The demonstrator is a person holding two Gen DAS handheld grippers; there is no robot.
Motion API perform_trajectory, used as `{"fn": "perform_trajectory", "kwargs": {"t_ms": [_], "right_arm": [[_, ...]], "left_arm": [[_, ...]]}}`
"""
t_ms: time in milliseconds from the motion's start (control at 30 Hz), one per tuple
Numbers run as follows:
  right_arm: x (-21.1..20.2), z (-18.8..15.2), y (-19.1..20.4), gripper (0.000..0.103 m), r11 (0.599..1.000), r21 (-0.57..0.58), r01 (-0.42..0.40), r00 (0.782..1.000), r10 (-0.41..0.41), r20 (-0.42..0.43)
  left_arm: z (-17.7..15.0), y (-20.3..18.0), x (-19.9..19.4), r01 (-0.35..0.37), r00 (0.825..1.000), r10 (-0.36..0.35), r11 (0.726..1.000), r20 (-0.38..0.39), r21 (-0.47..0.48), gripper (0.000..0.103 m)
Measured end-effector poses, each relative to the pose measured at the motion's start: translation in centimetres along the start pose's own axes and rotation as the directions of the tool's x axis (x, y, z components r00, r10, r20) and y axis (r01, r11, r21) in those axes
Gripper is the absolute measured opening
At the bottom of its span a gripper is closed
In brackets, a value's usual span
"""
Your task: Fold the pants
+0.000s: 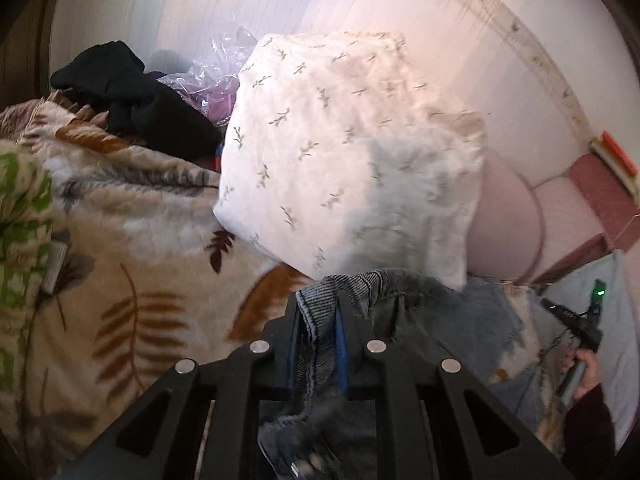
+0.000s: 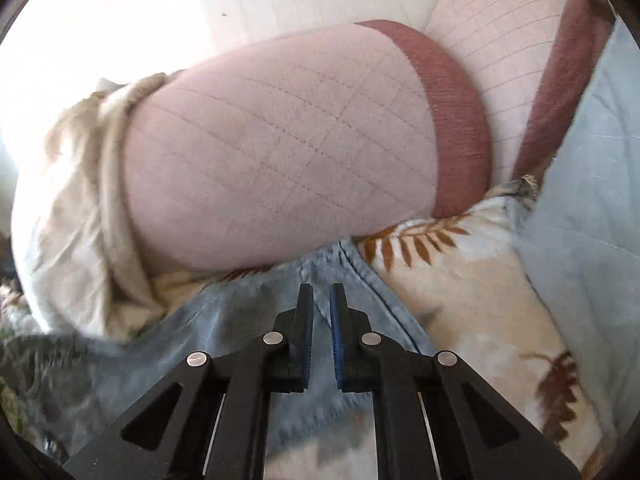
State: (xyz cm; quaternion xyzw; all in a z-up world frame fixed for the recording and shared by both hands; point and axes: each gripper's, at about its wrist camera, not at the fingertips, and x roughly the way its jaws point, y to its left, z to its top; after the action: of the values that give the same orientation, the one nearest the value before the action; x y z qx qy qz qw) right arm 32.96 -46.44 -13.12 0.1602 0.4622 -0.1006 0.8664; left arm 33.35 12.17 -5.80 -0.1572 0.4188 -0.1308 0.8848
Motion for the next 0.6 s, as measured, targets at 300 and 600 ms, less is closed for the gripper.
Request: {"fn": "perform_trajectory", "kwargs": {"t_ms": [300, 600], "right_arm": [[4.2, -0.3, -1.0, 0.042, 0.999, 0.032, -0.019, 0.997, 0.022, -0.075], [14.0, 2.6, -2.5, 0.046, 0.997, 0.074, 0.018, 0.993, -0.010, -0.114]], "left_arm": [[-8.4, -3.1, -6.7, 0.092, 0.988, -0.097, 0.994, 0.118, 0.052, 0.017], [-11.0, -2.4, -8.2, 0.191, 0.971, -0.206, 0.974, 0.122, 0.120, 0.016]]}}
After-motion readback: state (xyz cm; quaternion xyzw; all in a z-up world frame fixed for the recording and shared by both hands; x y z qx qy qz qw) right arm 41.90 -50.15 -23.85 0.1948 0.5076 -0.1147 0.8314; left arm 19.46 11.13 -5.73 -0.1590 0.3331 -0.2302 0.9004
